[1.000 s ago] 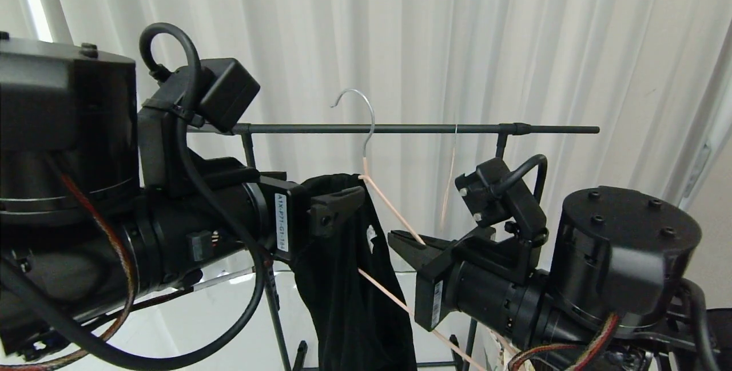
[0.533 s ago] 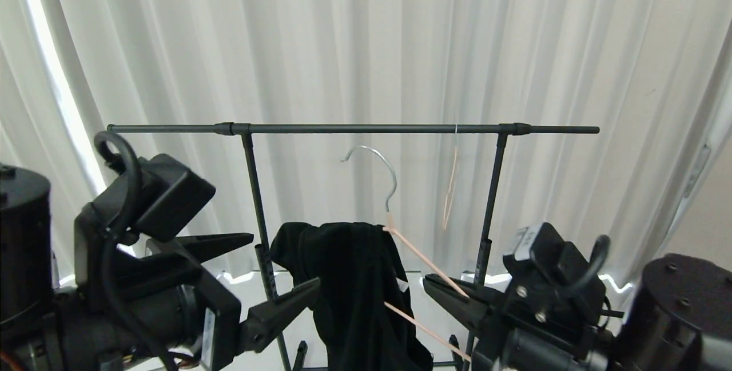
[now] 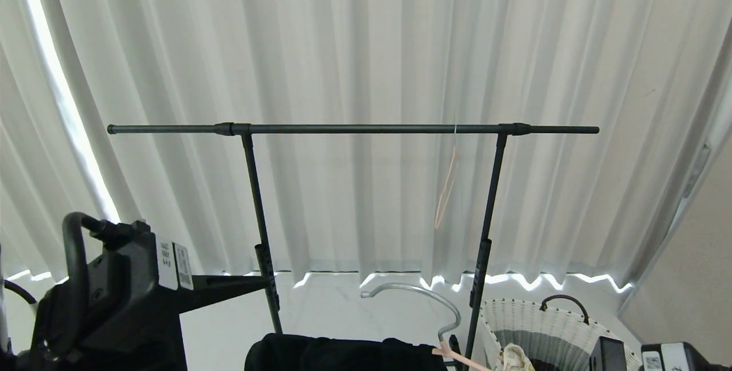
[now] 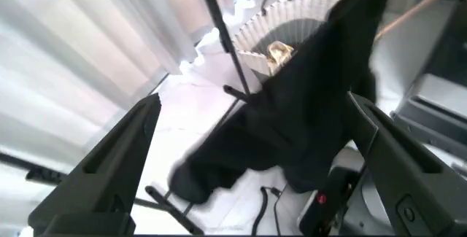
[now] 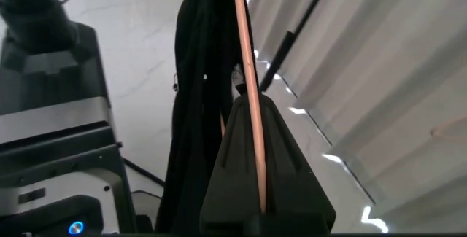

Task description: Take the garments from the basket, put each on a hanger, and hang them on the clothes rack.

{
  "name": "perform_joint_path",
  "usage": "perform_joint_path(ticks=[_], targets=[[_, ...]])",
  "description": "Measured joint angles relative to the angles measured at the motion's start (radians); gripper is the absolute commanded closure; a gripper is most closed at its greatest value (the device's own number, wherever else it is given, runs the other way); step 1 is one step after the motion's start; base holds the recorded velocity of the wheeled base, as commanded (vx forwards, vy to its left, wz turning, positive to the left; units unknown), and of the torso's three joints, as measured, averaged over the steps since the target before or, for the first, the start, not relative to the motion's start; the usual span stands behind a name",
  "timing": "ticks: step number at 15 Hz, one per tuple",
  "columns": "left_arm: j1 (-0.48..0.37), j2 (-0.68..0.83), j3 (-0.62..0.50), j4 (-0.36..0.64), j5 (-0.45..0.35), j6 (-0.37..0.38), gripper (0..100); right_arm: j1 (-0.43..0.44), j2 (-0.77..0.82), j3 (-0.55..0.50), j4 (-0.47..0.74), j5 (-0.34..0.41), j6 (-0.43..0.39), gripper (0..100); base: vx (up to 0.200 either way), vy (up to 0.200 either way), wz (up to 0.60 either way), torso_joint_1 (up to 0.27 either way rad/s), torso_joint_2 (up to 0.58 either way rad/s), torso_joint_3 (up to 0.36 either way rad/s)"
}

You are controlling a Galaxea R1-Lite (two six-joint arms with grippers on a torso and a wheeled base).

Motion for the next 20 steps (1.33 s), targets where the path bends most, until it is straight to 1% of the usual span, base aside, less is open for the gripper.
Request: perform_joint_path(ticks=[2,6,7,8,12,13,20], targets=[[-0.066,0.002,0.016,0.0,-0.009,0.008,0,0.029,-0.012,-0.018,-0.001,0.002,-0.001,100,0.0,0.0,0.0,0.0,0.0,0.0],[-0.143,0.057,0.004,-0.001,-0.012,0.009,0,0.136,-0.014,-0.035,0.0,0.002,-0.002,100,0.0,0.0,0.0,0.0,0.0,0.0],[-0.157,0.074,-0.001,-0.017,-0.011,0.009,0,0.158,-0.008,-0.044,0.001,0.002,-0.002,100,0.0,0.0,0.0,0.0,0.0,0.0],[-0.17,0.089,-0.003,-0.039,-0.011,0.009,0,0.17,0.0,-0.061,0.001,0.001,-0.002,100,0.0,0.0,0.0,0.0,0.0,0.0],[-0.245,0.114,0.024,-0.047,-0.011,0.009,0,0.182,0.044,-0.134,0.002,0.0,-0.001,100,0.0,0.0,0.0,0.0,0.0,0.0],[-0.251,0.114,0.028,-0.047,-0.011,0.009,100,0.183,0.052,-0.142,0.002,0.0,-0.001,100,0.0,0.0,0.0,0.0,0.0,0.0],[-0.248,0.114,0.043,-0.05,-0.009,0.008,100,0.183,0.06,-0.148,0.007,-0.001,-0.001,100,0.0,0.0,0.0,0.0,0.0,0.0]])
